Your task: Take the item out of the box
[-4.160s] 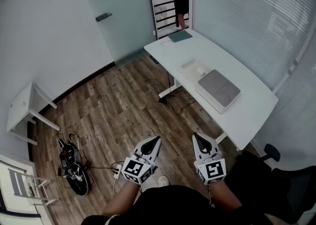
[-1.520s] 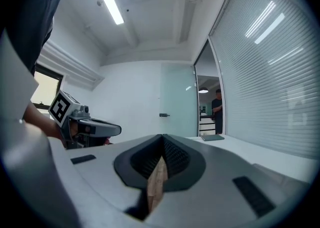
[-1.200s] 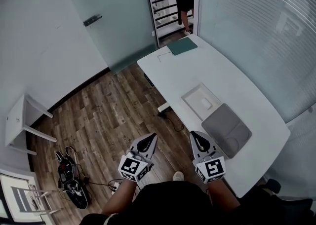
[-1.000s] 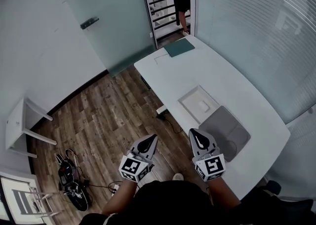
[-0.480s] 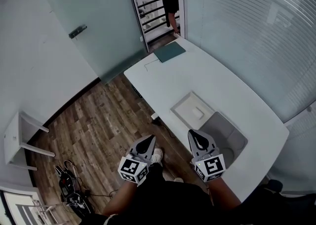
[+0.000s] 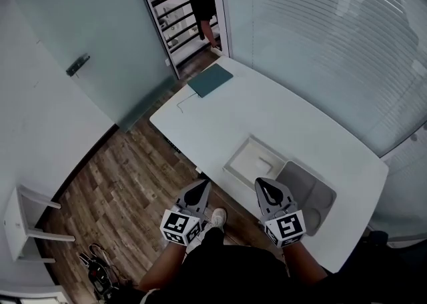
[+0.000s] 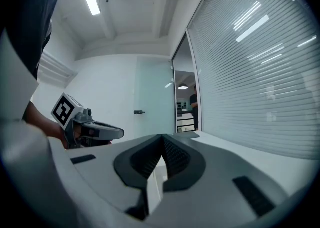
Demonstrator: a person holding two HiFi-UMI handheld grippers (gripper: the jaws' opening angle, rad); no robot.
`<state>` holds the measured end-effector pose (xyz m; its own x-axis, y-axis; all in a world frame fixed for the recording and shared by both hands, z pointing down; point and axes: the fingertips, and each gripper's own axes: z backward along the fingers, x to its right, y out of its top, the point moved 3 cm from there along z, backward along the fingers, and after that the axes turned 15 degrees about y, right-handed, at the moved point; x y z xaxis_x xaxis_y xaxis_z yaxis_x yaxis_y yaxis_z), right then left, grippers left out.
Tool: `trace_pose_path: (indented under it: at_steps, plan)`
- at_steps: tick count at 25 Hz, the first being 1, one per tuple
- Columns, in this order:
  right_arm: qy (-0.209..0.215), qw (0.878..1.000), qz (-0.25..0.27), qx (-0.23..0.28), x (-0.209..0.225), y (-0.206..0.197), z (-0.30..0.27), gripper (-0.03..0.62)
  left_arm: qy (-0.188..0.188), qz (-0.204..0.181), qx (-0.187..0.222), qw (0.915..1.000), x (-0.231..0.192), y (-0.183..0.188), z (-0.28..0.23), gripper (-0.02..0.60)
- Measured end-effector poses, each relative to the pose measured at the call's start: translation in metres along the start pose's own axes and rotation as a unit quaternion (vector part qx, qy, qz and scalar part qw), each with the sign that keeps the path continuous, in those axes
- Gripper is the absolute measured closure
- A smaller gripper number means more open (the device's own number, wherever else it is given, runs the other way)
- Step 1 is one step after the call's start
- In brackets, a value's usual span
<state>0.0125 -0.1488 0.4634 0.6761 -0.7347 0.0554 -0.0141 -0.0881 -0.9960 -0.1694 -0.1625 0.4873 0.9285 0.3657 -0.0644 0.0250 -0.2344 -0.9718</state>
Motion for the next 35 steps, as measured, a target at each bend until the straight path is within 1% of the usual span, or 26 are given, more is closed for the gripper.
trace_pose_path:
  at_steps: [4,8,14,17,21,25,29,33,35]
  plan:
    - [-0.035,0.999,-0.018,-0.004,0.014,-0.003,-0.019,0.588,-0.033,-0.006,-0.004,0.9994,-0.012,0.008,-0.036,0.569]
    - [-0.065,0.998,-0.012,-0.005,0.028,0.005,-0.044,0.589,-0.077,-0.017,-0.002,0.9969,-0.018,0.020,-0.069,0.569]
    - [-0.115,0.993,-0.017,-0.005,0.054,0.006,-0.067,0.588,-0.136,-0.048,-0.014,0.9895,-0.029,0.028,-0.110,0.569]
    - [-0.143,0.989,-0.027,-0.004,0.063,0.000,-0.070,0.588,-0.167,-0.060,-0.007,0.9842,-0.027,0.032,-0.129,0.569]
    - [-0.197,0.980,-0.024,-0.006,0.074,0.004,-0.069,0.589,-0.216,-0.084,-0.003,0.9727,-0.016,0.034,-0.149,0.569]
    - [-0.251,0.967,-0.040,-0.005,0.081,0.000,-0.055,0.588,-0.264,-0.104,-0.005,0.9588,0.003,0.035,-0.161,0.569]
    - [-0.286,0.957,-0.048,-0.006,0.084,-0.002,-0.039,0.588,-0.303,-0.123,-0.004,0.9452,0.019,0.035,-0.171,0.569]
    - [-0.310,0.950,-0.048,-0.005,0.088,0.002,-0.016,0.588,-0.326,-0.141,0.006,0.9350,0.039,0.033,-0.176,0.568]
    - [-0.316,0.948,-0.047,-0.004,0.090,0.002,-0.006,0.588,-0.335,-0.155,0.002,0.9294,0.048,0.029,-0.178,0.568]
